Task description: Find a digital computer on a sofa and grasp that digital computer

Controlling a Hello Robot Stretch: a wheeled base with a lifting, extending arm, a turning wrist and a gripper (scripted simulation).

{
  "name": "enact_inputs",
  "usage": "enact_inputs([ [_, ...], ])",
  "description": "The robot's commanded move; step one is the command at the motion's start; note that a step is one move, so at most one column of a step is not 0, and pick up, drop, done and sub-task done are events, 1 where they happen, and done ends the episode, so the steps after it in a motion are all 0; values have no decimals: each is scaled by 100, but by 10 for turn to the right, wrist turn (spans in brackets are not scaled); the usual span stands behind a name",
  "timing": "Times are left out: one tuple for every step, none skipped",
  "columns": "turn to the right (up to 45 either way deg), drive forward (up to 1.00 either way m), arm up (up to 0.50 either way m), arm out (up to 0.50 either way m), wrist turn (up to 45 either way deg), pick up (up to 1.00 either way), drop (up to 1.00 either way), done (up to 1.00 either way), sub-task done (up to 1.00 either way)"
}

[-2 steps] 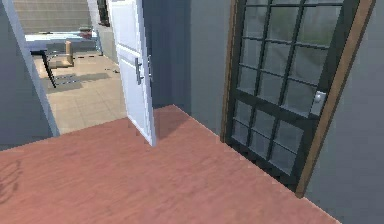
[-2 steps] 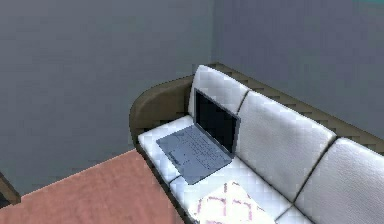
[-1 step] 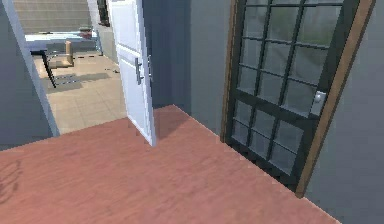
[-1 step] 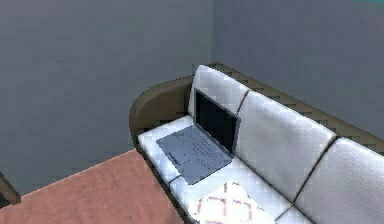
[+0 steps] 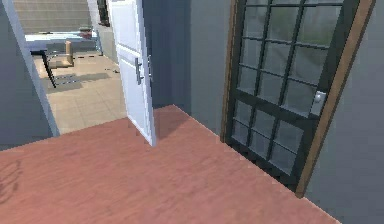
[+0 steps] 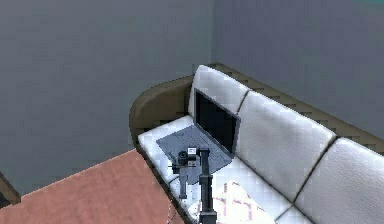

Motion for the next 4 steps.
enact_inputs([
  [0, 0, 0, 0, 450, 0, 0, 0, 0],
  [0, 0, 0, 0, 450, 0, 0, 0, 0],
  [0, 0, 0, 0, 450, 0, 0, 0, 0],
  [0, 0, 0, 0, 450, 0, 0, 0, 0],
])
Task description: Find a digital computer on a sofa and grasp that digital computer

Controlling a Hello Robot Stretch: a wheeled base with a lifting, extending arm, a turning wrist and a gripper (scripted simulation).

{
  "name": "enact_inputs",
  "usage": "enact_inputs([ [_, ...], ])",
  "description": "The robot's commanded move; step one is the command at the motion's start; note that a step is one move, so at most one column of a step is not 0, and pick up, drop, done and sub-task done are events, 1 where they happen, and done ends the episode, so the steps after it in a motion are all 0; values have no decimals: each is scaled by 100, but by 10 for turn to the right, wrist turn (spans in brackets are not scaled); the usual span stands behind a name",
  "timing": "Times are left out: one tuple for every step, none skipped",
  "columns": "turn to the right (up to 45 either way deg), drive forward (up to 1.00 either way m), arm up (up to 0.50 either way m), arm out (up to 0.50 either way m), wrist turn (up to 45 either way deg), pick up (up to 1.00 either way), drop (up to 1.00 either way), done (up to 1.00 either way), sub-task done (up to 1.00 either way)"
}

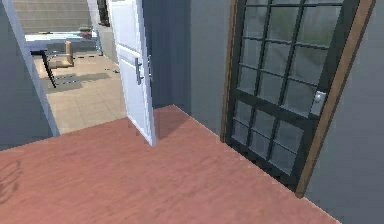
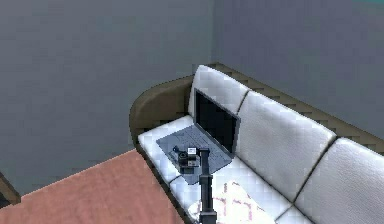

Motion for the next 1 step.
enact_inputs([
  [0, 0, 0, 0, 30, 0, 0, 0, 0],
])
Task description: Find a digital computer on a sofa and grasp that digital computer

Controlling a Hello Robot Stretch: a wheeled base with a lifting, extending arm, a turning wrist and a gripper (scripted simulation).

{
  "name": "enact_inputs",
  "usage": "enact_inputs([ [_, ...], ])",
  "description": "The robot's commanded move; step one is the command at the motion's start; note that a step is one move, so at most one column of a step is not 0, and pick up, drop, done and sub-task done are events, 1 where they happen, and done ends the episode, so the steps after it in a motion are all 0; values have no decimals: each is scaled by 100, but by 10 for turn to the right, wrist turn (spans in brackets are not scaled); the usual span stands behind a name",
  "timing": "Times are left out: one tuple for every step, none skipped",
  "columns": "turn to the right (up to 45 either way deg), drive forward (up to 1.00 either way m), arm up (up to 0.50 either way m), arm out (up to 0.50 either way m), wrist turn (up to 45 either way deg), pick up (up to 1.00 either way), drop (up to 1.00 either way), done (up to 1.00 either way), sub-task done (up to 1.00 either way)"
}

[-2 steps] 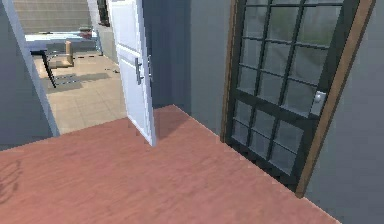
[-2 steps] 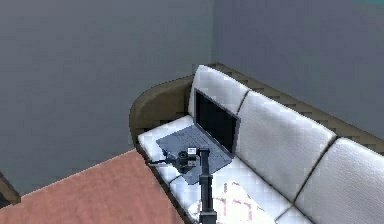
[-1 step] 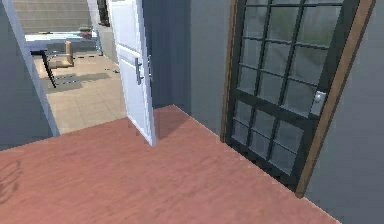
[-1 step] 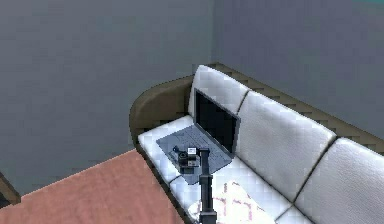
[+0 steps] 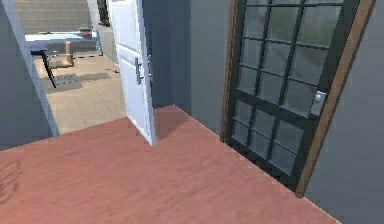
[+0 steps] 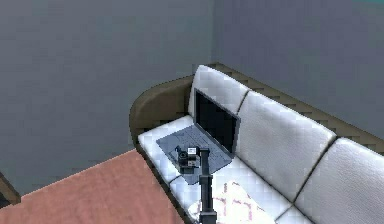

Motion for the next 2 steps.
enact_inputs([
  [0, 0, 0, 2, 0, 0, 0, 0, 0],
  [0, 0, -30, 0, 0, 0, 0, 0, 0],
])
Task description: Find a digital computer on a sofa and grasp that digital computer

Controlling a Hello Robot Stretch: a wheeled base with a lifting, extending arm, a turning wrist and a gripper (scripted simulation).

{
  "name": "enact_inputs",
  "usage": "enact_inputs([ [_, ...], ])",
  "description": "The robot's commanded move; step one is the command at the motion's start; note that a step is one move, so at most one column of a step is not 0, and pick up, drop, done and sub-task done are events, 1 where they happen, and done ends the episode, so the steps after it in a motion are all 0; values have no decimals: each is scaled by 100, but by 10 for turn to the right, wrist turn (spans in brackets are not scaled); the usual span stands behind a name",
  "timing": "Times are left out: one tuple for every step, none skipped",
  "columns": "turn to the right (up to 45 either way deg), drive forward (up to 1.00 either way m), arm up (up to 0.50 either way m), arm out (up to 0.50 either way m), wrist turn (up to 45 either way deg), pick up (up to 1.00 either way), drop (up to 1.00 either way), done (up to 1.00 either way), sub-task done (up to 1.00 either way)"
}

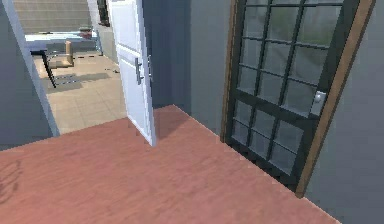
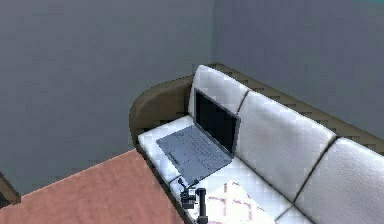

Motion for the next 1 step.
enact_inputs([
  [0, 0, 0, 0, 0, 100, 0, 0, 0],
])
